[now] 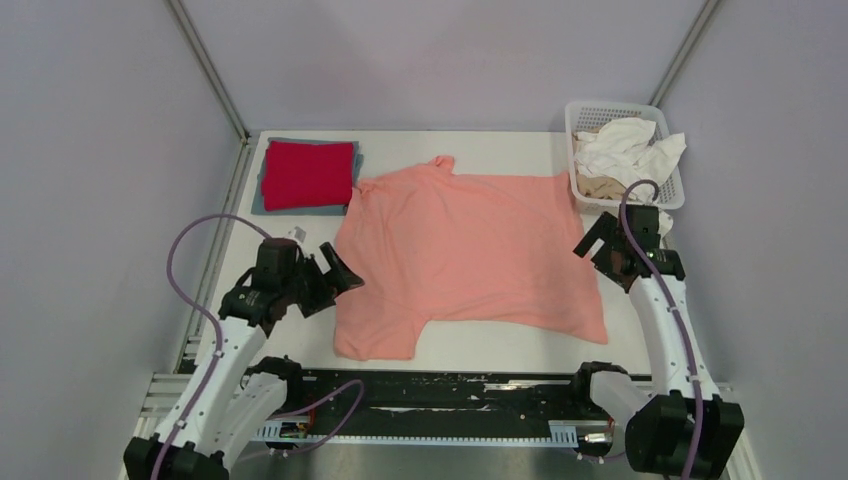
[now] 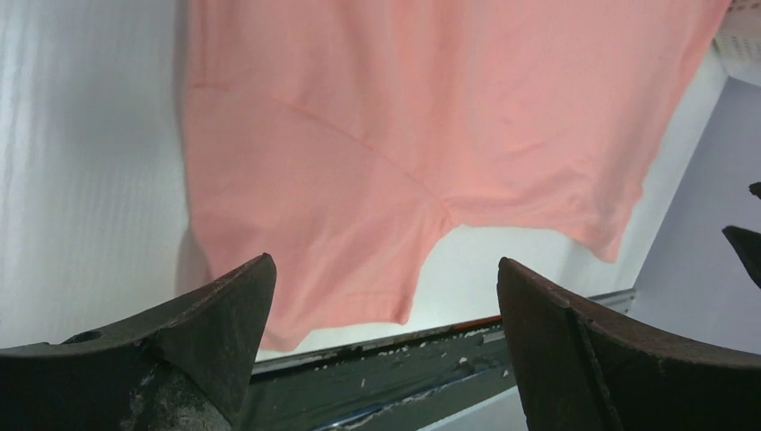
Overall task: Fold and stack the t-shirts
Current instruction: Flatten out the tshirt
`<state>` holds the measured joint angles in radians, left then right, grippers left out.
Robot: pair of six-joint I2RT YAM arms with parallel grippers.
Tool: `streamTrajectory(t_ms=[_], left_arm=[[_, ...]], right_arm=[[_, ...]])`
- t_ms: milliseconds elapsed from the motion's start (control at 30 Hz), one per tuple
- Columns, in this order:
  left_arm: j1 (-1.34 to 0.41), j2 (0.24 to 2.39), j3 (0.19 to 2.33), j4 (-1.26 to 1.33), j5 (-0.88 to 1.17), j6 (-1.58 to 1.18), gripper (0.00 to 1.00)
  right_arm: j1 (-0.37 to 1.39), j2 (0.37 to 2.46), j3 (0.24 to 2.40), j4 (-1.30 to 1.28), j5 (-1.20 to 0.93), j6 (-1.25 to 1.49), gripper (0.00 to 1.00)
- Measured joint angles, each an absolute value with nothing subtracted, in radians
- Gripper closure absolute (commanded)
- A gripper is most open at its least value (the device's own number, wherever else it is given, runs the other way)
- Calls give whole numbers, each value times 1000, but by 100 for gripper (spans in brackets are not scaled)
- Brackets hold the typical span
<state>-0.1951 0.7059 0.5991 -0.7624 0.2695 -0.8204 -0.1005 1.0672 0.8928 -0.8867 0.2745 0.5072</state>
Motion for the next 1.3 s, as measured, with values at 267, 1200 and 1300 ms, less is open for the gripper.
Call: streamTrajectory(t_ms=[267, 1200, 1300], left_arm=[[-285, 1150, 632, -366, 366, -802, 0], [-174, 1805, 1042, -86, 328, -756, 0], [-185, 1718, 981, -111, 273, -737, 0]], right_arm=[[-3, 1118, 745, -596, -134, 441, 0], [134, 1695, 1071, -398, 68, 360, 0], [136, 1530, 998, -398, 107, 371, 0]])
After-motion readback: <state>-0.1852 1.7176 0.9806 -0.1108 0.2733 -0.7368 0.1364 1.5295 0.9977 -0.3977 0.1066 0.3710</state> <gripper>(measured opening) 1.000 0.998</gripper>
